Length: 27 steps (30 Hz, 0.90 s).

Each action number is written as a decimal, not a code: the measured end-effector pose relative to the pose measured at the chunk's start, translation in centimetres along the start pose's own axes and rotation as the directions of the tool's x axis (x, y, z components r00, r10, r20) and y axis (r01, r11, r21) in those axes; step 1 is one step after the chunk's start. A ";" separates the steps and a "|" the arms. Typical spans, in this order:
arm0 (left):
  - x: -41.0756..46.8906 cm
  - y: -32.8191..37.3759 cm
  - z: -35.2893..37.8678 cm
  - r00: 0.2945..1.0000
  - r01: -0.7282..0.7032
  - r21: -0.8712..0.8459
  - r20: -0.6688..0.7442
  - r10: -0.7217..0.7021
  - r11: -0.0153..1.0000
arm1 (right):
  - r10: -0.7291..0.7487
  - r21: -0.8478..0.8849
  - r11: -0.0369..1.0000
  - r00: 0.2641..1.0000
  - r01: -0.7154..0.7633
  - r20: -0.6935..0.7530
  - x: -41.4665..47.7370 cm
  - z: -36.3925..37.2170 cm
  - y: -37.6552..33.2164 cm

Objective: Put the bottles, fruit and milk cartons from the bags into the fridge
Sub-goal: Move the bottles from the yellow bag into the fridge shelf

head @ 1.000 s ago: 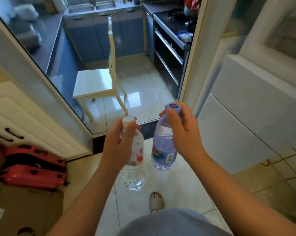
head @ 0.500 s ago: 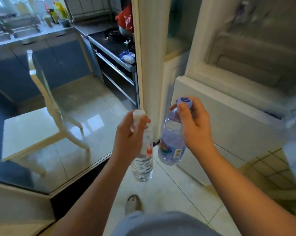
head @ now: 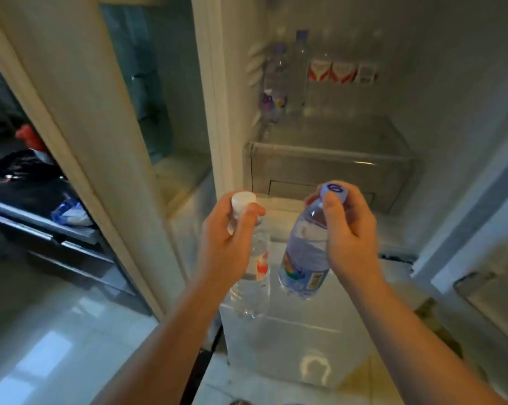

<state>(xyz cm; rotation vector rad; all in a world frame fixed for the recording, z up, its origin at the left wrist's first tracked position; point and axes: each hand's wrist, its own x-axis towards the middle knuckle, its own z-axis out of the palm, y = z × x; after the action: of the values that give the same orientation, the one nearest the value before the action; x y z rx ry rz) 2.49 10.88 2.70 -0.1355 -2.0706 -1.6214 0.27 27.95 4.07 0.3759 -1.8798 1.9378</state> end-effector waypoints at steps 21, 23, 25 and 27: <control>27.9 5.7 11.0 0.896 -0.441 -0.313 -0.092 0.435 0.841 | -0.384 -0.202 0.917 0.900 0.344 -0.207 24.5 -0.6 -2.1; 29.1 5.4 12.5 0.892 -0.445 -0.325 -0.082 0.444 0.834 | -0.375 -0.212 0.919 0.903 0.333 -0.209 26.1 -0.7 -1.4; 30.1 4.7 13.9 0.893 -0.444 -0.317 -0.082 0.442 0.838 | -0.345 -0.221 0.928 0.916 0.299 -0.207 27.6 -0.8 -0.5; 31.0 3.7 15.1 0.901 -0.431 -0.300 -0.096 0.423 0.851 | -0.317 -0.226 0.936 0.925 0.270 -0.207 29.1 -0.9 0.8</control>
<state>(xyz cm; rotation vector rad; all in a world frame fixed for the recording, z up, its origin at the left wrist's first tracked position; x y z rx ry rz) -27.96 19.10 17.25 -0.6370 -1.5937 -1.6345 -25.53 31.94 16.90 0.3264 -1.7222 1.5146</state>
